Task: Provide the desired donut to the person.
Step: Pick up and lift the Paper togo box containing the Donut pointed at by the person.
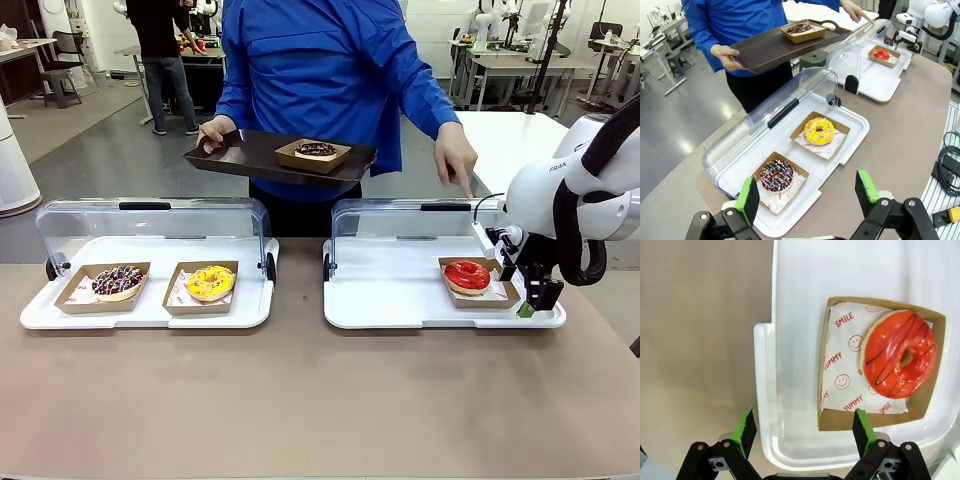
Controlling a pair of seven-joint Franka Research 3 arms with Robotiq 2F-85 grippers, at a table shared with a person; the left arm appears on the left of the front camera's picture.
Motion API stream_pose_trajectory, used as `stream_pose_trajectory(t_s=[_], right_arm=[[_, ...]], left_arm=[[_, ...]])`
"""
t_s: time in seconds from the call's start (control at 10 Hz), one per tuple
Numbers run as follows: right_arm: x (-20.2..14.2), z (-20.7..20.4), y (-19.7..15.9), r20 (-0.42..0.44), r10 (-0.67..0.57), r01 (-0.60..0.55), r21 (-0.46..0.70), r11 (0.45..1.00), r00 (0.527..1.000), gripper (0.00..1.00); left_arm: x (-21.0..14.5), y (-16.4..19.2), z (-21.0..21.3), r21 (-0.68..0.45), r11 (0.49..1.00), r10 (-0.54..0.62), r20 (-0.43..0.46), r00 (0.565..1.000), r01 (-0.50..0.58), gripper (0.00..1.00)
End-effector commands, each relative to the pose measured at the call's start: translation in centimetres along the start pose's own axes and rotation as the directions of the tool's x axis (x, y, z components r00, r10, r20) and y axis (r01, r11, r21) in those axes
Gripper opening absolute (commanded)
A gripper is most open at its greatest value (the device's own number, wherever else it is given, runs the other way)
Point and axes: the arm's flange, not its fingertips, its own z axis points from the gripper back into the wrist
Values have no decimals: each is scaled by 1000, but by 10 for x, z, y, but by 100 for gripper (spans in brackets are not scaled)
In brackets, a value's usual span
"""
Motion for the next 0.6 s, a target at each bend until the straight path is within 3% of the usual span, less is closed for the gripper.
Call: stream_pose_trajectory(t_s=[0.0, 0.1, 0.2, 0.3, 0.4, 0.5], right_arm=[[-4, -9, -12, 12, 17, -17, 9, 1000, 1000, 100], [-4, -10, -12, 4, 14, -14, 0, 1000, 1000, 100], [-6, -9, -14, -1, 16, -16, -7, 1000, 1000, 41], [-5, -12, -16, 3, 24, -24, -16, 1000, 1000, 41], [-5, -16, -19, -4, 24, -24, -12, 1000, 1000, 0], [-5, -18, -21, -12, 15, -15, -16, 1000, 1000, 36]], left_arm=[[0, 0, 0, -7, 1000, 5, 6, 1000, -5, 100], [0, 0, 0, -7, 1000, 5, 6, 1000, -5, 100], [0, 0, 0, -7, 1000, 5, 6, 1000, -5, 100], [0, 0, 0, -7, 1000, 5, 6, 1000, -5, 100], [0, 0, 0, -7, 1000, 5, 6, 1000, -5, 100], [0, 0, 0, -7, 1000, 5, 6, 1000, -5, 100]])
